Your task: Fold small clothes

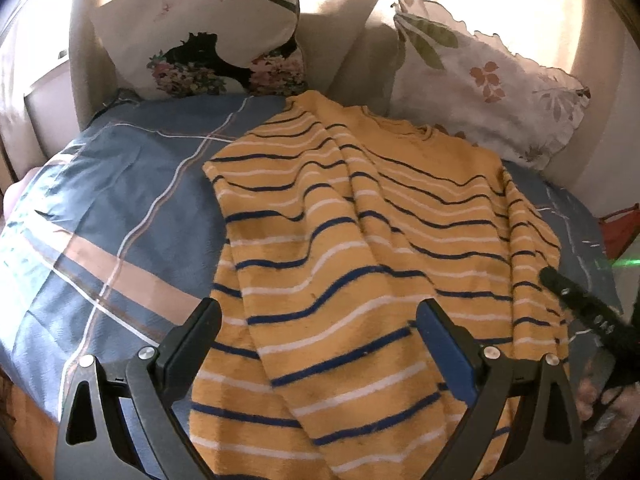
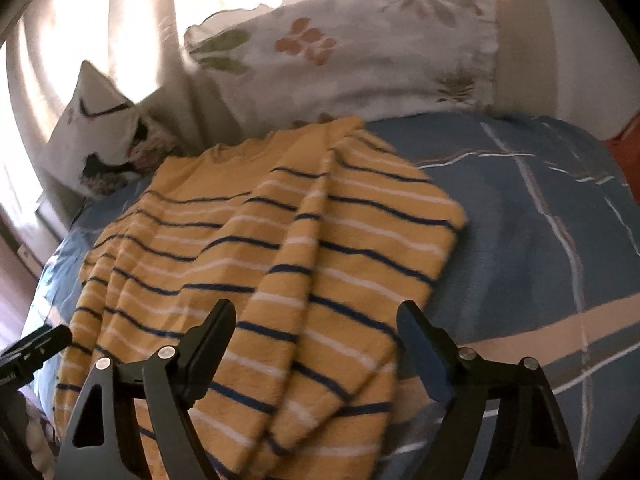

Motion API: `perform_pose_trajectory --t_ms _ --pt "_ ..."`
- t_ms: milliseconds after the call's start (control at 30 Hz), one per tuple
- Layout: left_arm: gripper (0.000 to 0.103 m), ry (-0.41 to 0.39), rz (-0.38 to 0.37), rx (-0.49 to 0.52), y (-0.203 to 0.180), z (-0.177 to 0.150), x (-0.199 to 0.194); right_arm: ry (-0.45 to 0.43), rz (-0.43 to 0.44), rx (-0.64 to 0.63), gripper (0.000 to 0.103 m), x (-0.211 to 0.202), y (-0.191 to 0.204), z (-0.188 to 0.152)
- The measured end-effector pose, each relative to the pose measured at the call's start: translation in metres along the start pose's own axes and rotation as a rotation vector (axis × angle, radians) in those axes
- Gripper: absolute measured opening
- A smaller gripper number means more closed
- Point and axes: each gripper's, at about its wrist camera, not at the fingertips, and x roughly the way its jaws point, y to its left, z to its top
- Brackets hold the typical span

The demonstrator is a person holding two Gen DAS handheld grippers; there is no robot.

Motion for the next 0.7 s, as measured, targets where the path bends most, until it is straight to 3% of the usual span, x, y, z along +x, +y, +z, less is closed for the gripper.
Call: perform_pose_trajectory --t_ms 367,500,700 --pt "0.098 -0.001 0.001 -0.023 -0.001 0.002 -0.003 0.029 0.023 -0.032 0.086 0.009 0.011 -0.007" --pt "0.098 -0.007 -0.002 -0.030 -0.003 0.001 -0.005 0.046 0.008 -0.074 0.074 0.008 0.019 -0.012" --pt "0.098 -0.015 -0.002 -0.026 -0.004 -0.002 -0.013 0.056 0.020 -0.099 0.071 0.000 0.028 -0.018"
